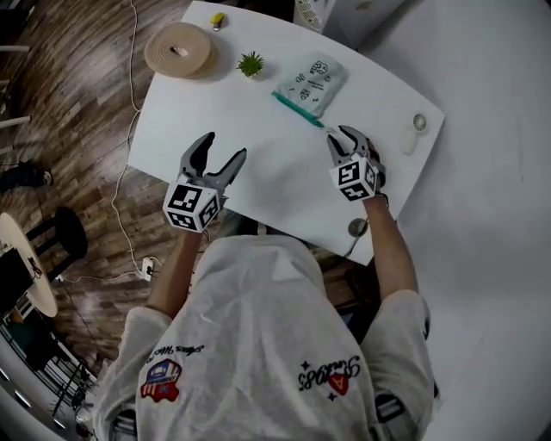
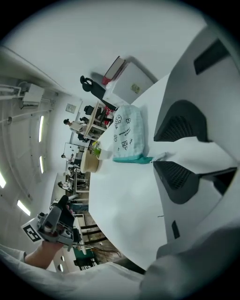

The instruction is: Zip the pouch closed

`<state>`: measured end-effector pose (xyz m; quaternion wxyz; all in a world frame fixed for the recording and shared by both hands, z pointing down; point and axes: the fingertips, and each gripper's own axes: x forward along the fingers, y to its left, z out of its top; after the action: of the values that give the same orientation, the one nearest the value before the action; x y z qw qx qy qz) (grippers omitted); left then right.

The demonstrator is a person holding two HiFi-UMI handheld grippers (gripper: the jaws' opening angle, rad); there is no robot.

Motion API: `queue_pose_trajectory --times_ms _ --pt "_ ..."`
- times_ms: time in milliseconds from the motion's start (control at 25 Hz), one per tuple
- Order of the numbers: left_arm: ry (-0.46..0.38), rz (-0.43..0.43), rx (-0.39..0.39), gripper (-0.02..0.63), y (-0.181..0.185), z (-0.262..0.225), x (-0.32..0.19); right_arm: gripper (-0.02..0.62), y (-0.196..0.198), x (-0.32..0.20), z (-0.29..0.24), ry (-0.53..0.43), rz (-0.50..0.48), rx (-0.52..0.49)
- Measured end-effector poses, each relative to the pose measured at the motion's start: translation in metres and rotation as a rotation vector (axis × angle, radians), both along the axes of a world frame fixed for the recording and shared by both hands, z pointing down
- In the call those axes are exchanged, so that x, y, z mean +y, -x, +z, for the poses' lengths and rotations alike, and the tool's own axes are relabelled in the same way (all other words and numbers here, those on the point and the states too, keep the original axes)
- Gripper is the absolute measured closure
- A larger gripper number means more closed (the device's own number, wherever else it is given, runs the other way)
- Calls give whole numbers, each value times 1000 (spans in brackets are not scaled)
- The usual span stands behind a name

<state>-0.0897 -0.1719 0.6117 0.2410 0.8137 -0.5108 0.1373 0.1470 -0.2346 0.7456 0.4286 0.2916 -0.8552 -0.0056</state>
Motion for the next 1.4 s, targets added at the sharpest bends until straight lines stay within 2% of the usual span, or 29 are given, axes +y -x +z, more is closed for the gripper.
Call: queue_pose_trajectory --times_ms 120,400,760,960,1160,1400 --pt "11 -28 9 274 10 4 1 481 0 -3 15 5 -77 86" --pt "18 -50 34 275 22 11 -1 489 5 -12 38 39 -150 167" --pt "21 -60 50 274 31 11 -3 490 26 -5 48 120 -242 189" --pt "24 -65 62 275 30 8 5 495 23 -2 44 204 -166 130" --pt "29 -57 75 275 29 8 7 555 26 4 47 259 -123 121" --pt "23 -39 82 275 25 7 6 560 24 6 50 357 8 66"
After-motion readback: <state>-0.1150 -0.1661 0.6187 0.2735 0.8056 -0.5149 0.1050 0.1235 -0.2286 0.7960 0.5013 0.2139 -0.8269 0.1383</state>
